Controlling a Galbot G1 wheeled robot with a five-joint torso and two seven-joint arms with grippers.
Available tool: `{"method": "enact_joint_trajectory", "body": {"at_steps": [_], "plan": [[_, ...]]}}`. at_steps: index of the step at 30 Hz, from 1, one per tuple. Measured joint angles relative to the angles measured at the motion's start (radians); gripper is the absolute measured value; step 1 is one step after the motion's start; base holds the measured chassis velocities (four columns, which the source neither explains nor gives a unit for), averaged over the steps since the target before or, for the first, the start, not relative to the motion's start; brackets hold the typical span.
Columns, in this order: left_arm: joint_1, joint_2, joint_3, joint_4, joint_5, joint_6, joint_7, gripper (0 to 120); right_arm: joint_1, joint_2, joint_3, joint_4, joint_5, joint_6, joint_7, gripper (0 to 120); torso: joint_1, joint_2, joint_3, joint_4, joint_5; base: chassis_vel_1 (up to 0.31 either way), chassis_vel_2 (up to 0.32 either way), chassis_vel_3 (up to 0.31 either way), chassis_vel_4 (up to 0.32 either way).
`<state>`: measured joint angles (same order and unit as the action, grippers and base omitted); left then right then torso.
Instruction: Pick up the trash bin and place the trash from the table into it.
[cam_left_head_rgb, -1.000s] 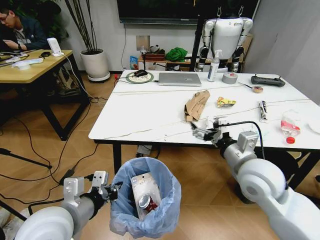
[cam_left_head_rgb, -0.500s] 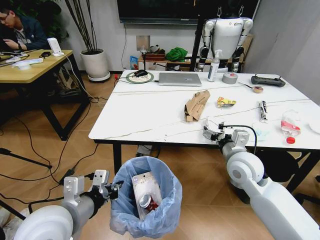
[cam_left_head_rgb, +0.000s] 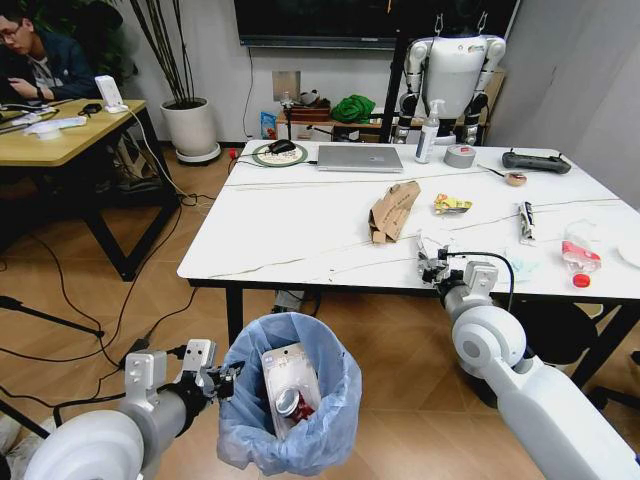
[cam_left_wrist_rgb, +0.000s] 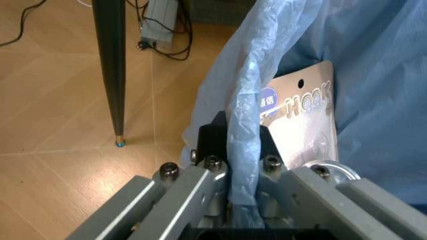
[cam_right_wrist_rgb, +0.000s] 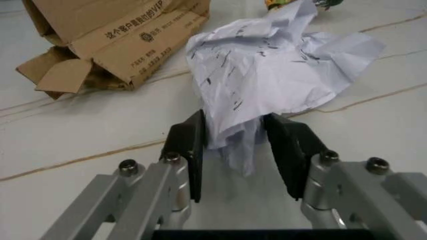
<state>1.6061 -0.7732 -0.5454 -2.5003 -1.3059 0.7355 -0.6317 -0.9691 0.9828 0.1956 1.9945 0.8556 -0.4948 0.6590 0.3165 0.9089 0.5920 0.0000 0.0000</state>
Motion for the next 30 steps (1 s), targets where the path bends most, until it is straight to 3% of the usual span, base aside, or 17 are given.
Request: {"method": "enact_joint_trajectory", "body": {"at_steps": [9, 14, 20, 30], "plan": [[-0.001, -0.001, 0.003, 0.0, -0.001, 0.0, 0.001, 0, 0.002, -0.013, 0.009, 0.032, -0.011, 0.025, -0.038, 0, 0.0, 0.0, 0.0, 0.0, 0.0001, 0.0, 0.0, 0.0, 0.0], [-0.003, 0.0, 0.0, 0.0, -0.002, 0.0, 0.002, 0, -0.02, -0.043, 0.018, 0.129, -0.007, 0.065, -0.162, 0, 0.0, 0.0, 0.0, 0.0001, 0.0, 0.0, 0.0, 0.0, 0.0], [-0.01, -0.003, 0.003, 0.0, -0.002, 0.0, 0.002, 0, -0.095, -0.1, 0.003, 0.312, 0.06, 0.081, -0.438, 0, 0.0, 0.0, 0.0, 0.0, 0.0, 0.0, 0.0, 0.0, 0.0], [-0.014, -0.003, -0.007, 0.001, -0.01, 0.0, 0.001, 0, -0.176, -0.175, 0.004, 0.454, 0.07, 0.076, -0.733, 0, 0.0, 0.0, 0.0, 0.0, -0.0001, 0.0, 0.0, 0.0, 0.0]]}}
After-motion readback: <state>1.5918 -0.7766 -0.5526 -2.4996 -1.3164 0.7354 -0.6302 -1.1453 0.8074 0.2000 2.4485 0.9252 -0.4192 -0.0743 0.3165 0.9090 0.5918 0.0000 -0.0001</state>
